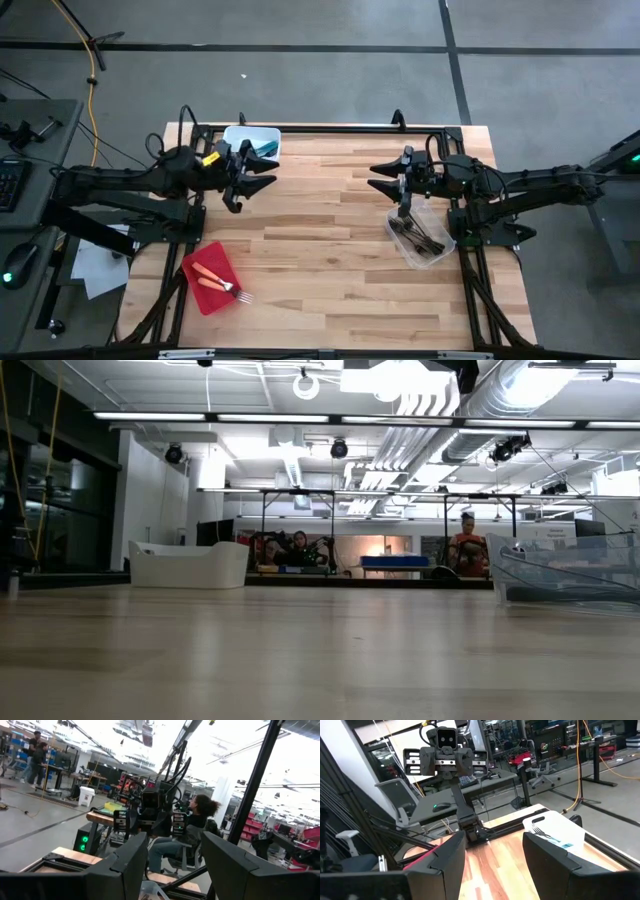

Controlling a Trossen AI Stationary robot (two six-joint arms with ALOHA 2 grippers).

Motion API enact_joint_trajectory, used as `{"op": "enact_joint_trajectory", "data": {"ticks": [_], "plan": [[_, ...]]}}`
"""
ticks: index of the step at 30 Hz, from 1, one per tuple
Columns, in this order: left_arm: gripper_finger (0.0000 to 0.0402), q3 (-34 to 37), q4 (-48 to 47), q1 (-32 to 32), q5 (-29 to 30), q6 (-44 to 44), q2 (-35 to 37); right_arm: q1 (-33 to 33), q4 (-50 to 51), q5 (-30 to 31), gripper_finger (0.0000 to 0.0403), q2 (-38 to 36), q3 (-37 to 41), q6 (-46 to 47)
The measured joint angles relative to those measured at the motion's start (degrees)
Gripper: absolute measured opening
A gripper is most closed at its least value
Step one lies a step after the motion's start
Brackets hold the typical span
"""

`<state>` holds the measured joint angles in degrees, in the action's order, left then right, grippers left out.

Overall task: Sort silverware by color (type)
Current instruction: Return to Home Position

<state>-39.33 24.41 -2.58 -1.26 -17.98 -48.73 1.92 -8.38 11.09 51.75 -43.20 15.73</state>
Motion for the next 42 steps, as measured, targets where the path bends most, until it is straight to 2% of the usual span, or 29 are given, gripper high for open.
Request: {"op": "enact_joint_trajectory", "data": {"ticks": [30,35,38,42], "plan": [[0.0179,0.0,-0.2,0.0,0.2,-2.5,1.2,0.0,0.9,0.0,0.0184,0.0,0.0,0.8],[0.0179,0.0,-3.2,0.0,-3.5,-0.9,3.5,0.0,0.9,0.0,0.0184,0.0,0.0,1.4],[0.0179,2.3,-2.9,0.6,-4.3,0.3,5.6,0.0,1.3,0.0,0.0184,0.0,0.0,2.3],[0.0179,10.3,3.8,1.7,-0.6,0.2,9.9,0.0,2.6,0.0,0.0184,0.0,0.0,2.4]]}}
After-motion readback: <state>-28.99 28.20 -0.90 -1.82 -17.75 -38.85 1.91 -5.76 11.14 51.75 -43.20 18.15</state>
